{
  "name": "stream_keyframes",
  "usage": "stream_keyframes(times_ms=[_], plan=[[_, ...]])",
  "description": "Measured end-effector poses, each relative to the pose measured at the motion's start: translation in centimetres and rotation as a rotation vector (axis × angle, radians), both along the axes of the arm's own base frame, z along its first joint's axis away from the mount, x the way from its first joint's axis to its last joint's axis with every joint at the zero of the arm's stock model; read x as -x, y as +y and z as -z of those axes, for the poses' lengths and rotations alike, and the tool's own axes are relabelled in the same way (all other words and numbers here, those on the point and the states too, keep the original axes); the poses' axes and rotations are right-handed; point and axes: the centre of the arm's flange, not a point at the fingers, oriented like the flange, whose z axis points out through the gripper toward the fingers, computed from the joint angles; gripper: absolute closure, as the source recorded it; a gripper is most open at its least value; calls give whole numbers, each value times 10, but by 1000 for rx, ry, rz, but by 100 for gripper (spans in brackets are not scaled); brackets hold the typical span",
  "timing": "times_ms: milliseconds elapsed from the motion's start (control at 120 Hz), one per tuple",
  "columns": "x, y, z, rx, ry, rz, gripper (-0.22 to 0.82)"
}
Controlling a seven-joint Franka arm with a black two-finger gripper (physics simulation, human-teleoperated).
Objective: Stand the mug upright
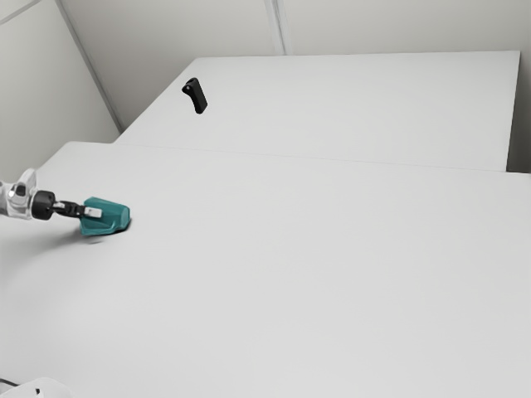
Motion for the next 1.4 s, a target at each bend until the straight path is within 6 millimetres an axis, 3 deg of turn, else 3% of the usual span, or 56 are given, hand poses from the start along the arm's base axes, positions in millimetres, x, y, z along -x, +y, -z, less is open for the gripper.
stream_keyframes(times_ms=[192,425,633,775,933,1042,1300,1400], plan=[[-4,-5,-12,1,-33,20,74],[-6,-9,-26,-23,-50,42,77],[-15,-51,-87,-212,-12,111,78],[-25,-111,-131,-398,18,170,78],[-44,-192,-171,-679,64,271,78],[-57,-225,-188,-814,85,295,78],[-81,-348,-211,-1033,128,352,78],[-86,-384,-215,-1066,150,328,78]])
